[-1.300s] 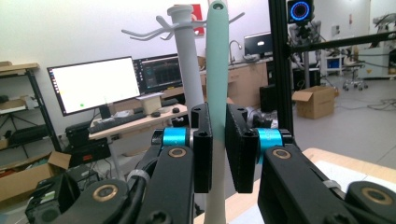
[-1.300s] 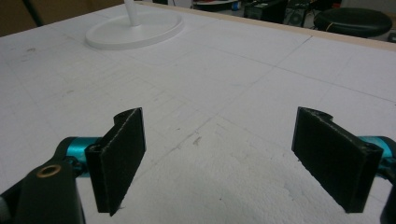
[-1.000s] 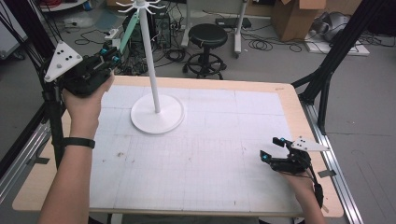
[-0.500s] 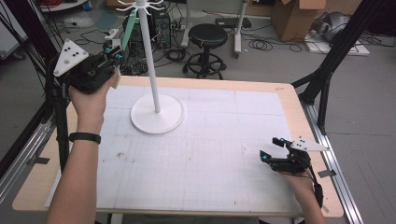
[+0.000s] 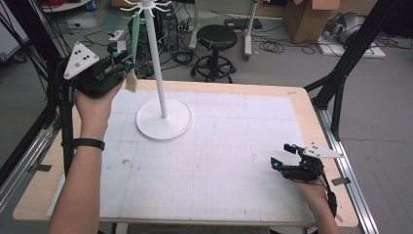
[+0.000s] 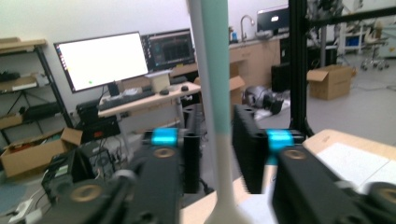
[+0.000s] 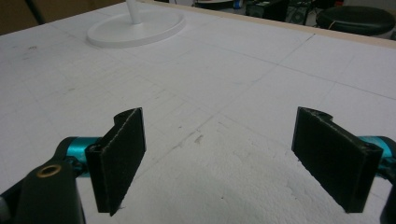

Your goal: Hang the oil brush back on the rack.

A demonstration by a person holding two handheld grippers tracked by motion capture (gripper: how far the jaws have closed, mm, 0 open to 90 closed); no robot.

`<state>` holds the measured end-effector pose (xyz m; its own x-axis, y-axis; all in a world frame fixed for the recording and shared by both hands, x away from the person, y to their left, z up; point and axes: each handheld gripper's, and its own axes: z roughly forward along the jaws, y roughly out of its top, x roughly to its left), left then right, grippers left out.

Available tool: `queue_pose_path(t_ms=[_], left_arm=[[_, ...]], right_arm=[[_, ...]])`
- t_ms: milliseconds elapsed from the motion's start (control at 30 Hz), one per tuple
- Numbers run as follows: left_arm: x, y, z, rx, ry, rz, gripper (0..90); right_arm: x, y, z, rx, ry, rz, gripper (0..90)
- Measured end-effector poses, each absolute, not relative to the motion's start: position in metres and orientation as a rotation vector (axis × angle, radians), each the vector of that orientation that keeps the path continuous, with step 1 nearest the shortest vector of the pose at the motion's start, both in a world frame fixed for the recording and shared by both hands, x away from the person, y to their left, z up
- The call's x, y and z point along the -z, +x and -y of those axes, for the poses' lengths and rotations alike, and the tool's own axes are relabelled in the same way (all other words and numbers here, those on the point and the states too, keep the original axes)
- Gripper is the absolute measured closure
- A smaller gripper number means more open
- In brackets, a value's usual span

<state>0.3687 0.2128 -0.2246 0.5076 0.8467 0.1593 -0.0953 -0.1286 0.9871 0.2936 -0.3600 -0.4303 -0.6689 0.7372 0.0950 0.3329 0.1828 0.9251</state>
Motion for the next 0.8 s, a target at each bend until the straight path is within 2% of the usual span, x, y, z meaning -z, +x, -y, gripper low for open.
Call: queue_pose_path(t_ms=[33, 167, 200, 233, 367, 400, 433, 600, 800], left_arm=[[0.225, 0.369, -0.213, -0.921, 1.489, -0.69, 67.1], [0.226, 0.365, -0.214, -0.905, 1.486, -0.728, 50.4], [0.226, 0.363, -0.215, -0.903, 1.497, -0.727, 50.4], [0.227, 0.362, -0.215, -0.891, 1.51, -0.725, 43.3], [0.233, 0.356, -0.221, -0.791, 1.532, -0.729, 31.5], [0.235, 0.354, -0.222, -0.776, 1.544, -0.732, 31.5], [0.239, 0.35, -0.224, -0.76, 1.571, -0.734, 25.0], [0.252, 0.337, -0.233, -0.745, 1.607, -0.714, 20.4], [0.28, 0.319, -0.245, -0.653, 1.633, -0.67, 18.2]], right_arm=[[0.43, 0.294, 0.36, -1.485, 1.009, -2.092, 16.9], [0.43, 0.294, 0.36, -1.485, 1.012, -2.092, 16.9], [0.431, 0.294, 0.36, -1.484, 1.011, -2.093, 16.9], [0.431, 0.294, 0.36, -1.482, 1.01, -2.096, 16.9], [0.431, 0.294, 0.359, -1.481, 1.004, -2.101, 16.9], [0.431, 0.294, 0.359, -1.481, 1.004, -2.101, 16.9], [0.431, 0.294, 0.359, -1.48, 1.005, -2.102, 16.9], [0.431, 0.294, 0.358, -1.477, 1.002, -2.105, 16.9], [0.431, 0.294, 0.357, -1.472, 1.002, -2.105, 16.9]])
